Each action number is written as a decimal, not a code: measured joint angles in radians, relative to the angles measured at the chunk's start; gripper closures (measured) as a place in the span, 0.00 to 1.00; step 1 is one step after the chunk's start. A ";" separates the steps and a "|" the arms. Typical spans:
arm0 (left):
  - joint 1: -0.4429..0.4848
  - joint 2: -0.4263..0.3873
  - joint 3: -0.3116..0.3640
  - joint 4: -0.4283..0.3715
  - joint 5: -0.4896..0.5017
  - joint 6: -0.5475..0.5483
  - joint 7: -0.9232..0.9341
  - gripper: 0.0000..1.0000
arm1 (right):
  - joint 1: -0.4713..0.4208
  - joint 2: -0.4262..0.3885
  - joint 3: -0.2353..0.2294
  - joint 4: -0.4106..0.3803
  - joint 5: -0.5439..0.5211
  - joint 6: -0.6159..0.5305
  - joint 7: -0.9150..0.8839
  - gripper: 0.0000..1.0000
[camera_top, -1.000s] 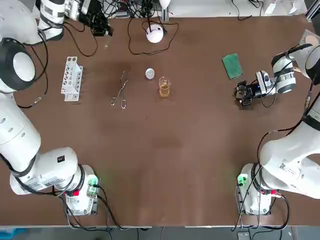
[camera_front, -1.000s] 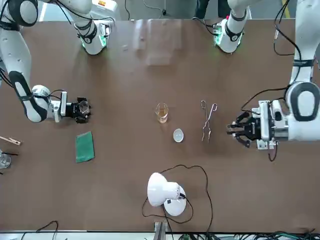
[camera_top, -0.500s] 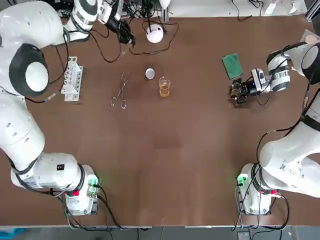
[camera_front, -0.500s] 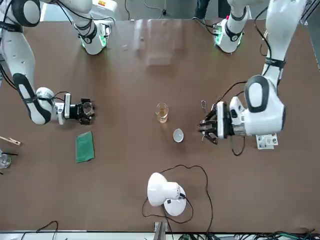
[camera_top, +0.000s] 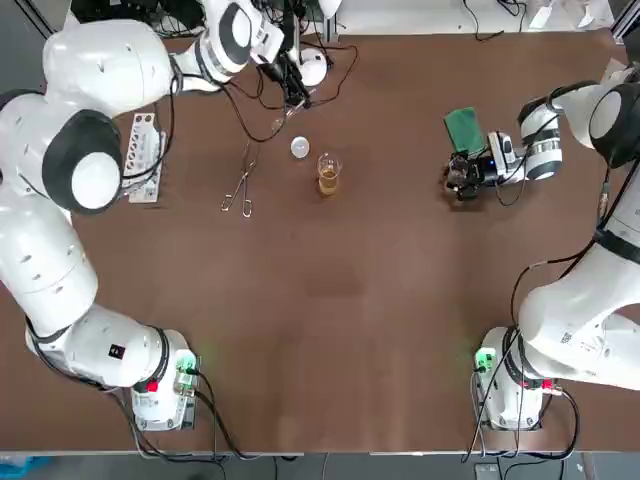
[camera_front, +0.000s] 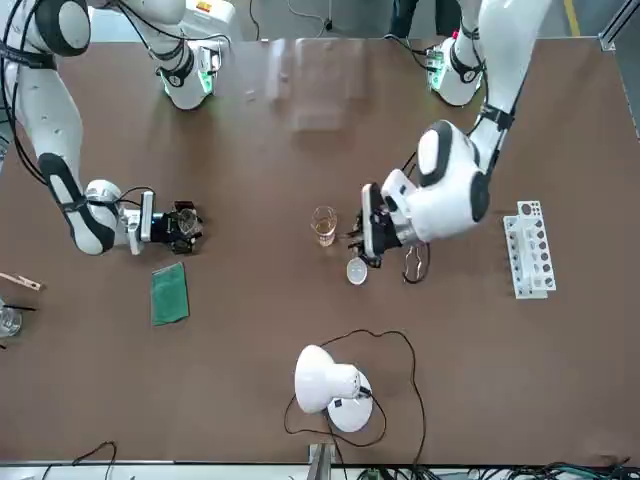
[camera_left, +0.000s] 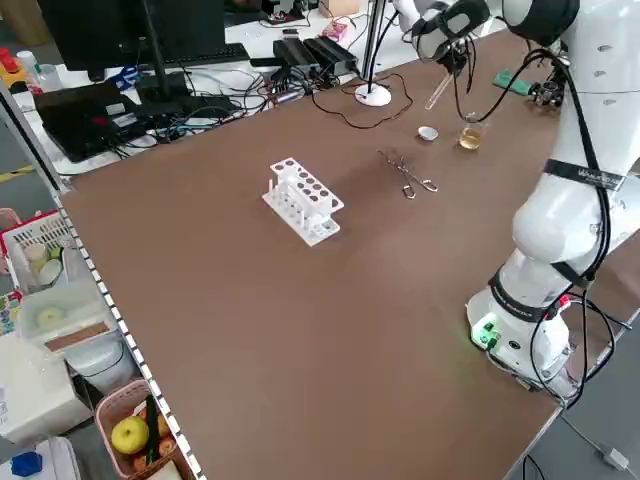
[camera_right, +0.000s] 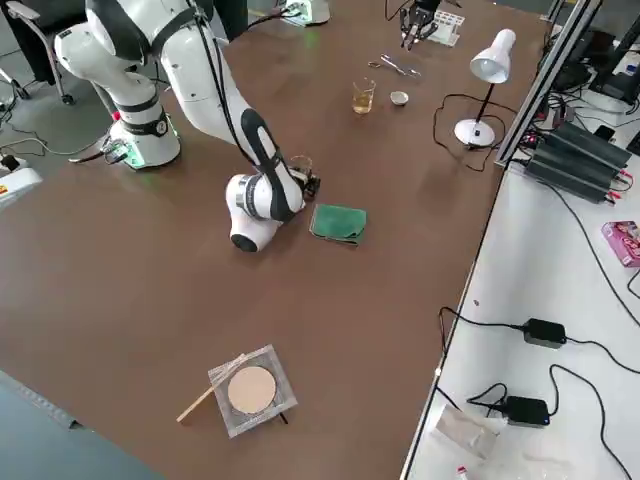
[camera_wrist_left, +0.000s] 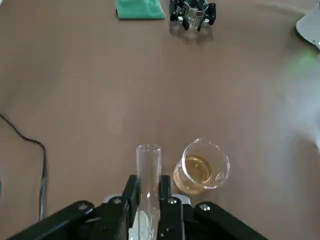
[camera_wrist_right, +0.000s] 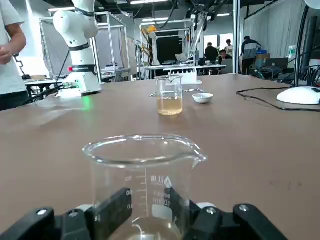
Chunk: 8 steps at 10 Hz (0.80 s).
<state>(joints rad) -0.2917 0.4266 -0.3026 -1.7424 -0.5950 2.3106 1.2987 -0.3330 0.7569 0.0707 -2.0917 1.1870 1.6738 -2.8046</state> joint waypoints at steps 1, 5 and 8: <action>-0.026 0.000 0.000 0.002 0.103 0.010 -0.106 0.79 | 0.035 0.001 0.001 -0.001 0.039 0.002 0.001 0.61; -0.095 0.009 0.000 0.005 0.289 0.010 -0.305 0.79 | 0.145 0.002 0.001 -0.020 0.177 0.006 0.002 0.61; -0.140 0.032 0.000 0.005 0.388 0.010 -0.408 0.79 | 0.182 0.002 0.001 -0.032 0.248 0.008 0.003 0.61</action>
<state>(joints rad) -0.4317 0.4583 -0.3027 -1.7378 -0.2066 2.3206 0.8910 -0.1510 0.7590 0.0713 -2.1240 1.4349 1.6817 -2.8021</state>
